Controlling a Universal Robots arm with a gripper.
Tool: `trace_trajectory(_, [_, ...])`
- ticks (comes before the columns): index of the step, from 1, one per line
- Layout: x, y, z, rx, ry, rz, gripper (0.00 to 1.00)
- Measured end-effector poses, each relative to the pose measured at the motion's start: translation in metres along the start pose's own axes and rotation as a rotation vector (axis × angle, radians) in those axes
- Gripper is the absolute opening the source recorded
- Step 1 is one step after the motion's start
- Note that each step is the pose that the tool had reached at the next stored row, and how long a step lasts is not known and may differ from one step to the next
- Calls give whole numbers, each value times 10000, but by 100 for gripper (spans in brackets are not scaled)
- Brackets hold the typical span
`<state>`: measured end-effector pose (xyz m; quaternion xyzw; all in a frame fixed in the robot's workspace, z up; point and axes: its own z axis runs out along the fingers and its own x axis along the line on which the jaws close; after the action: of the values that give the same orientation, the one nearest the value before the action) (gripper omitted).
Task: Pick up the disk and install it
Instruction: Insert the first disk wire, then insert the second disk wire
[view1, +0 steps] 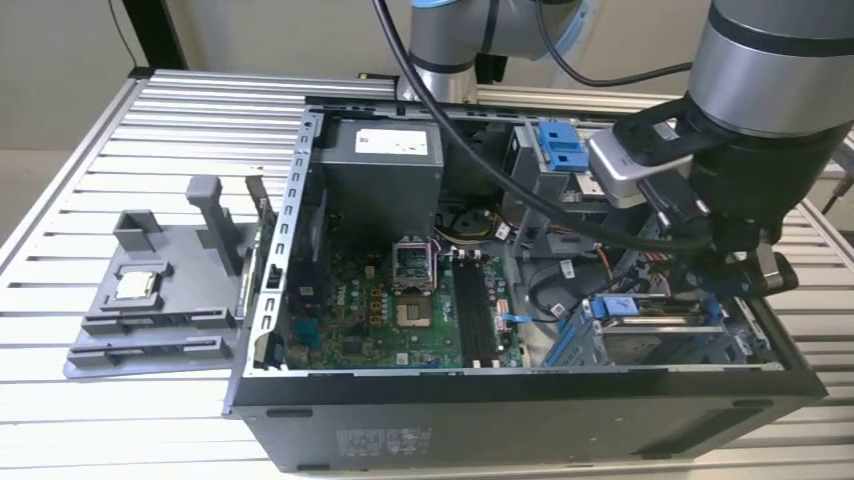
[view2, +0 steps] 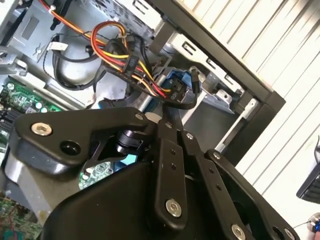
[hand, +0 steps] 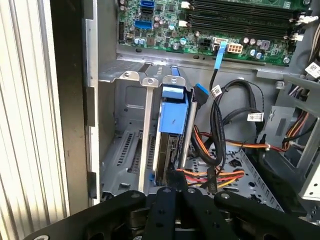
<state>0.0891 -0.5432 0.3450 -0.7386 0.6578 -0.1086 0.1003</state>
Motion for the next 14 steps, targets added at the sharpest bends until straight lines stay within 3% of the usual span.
trace_trajectory(5, [21, -1, -7, 71, -90, -331, 0])
trace_trajectory(14, [100, 3, -26, 103, -93, -527, 0])
